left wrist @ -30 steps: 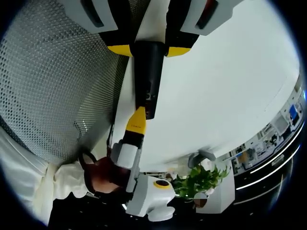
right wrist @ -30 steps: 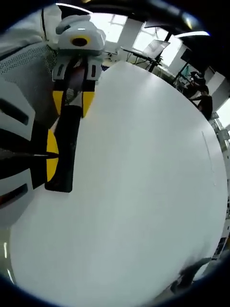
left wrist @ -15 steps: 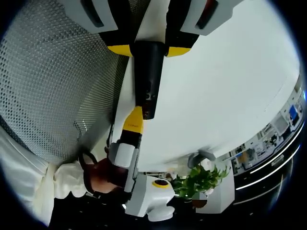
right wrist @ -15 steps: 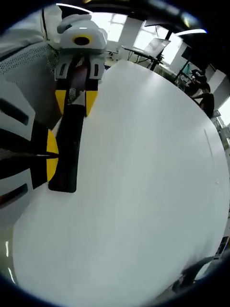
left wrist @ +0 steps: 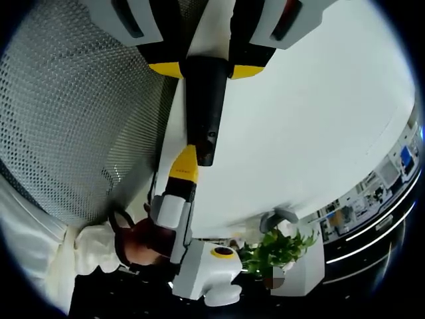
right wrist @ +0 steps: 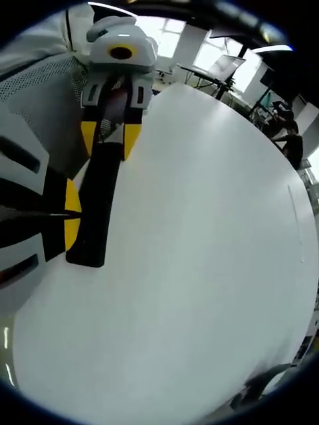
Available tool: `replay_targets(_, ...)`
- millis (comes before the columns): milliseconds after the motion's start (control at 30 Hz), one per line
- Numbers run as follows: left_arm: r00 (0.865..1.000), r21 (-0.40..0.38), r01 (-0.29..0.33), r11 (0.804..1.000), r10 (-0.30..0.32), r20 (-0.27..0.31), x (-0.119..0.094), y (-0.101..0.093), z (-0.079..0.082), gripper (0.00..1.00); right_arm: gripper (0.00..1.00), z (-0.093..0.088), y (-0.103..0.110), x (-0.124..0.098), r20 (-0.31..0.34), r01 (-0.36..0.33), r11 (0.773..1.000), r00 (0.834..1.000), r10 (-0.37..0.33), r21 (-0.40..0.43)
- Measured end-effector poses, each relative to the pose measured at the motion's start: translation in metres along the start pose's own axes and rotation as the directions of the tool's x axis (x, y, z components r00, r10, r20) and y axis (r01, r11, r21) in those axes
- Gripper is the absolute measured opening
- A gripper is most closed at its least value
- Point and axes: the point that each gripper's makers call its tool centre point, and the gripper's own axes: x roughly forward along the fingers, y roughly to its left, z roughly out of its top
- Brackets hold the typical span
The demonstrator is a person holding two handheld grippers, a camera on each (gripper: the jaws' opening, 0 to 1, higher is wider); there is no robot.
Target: Press the specified remote control buttons in sequence, fully releasing each button before pressing the next.
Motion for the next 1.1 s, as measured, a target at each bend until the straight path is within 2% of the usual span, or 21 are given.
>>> replay_targets(233,1.0,0.003,0.0,1.0,0.0,0.0,0.0,0.0,0.0,0.25,0.0,0.0,0.0,-0.001,0.0,-0.035,0.999,0.999,0.035,0.037)
replay_targets(300,1.0,0.004,0.0,1.0,0.0,0.0,0.0,0.0,0.0,0.25,0.0,0.0,0.001,-0.001,0.009,-0.059,0.995,0.998,0.058,0.083)
replay_targets(400,1.0,0.005,0.001,1.0,-0.001,0.0,0.0,0.0,0.0,0.25,0.0,0.0,0.0,-0.002,0.013,-0.071,0.992,0.997,0.07,0.105)
replay_targets(700,1.0,0.004,0.001,1.0,-0.001,0.001,0.0,-0.001,0.0,0.25,0.0,0.0,0.004,-0.003,0.007,-0.039,0.998,0.999,0.039,0.058)
replay_targets(800,1.0,0.005,0.0,1.0,0.0,0.0,-0.001,-0.001,0.0,0.25,0.0,0.004,0.008,-0.006,0.031,-0.058,0.997,0.998,0.057,0.052)
replay_targets(933,1.0,0.007,0.0,1.0,0.0,0.0,-0.001,-0.001,0.0,0.25,0.0,0.011,0.006,-0.009,0.079,-0.042,0.998,0.996,0.039,0.037)
replay_targets(1100,1.0,0.007,-0.001,1.0,0.001,-0.003,-0.001,-0.001,0.0,0.24,0.0,0.01,0.002,-0.006,0.074,-0.008,1.0,0.997,0.007,0.019)
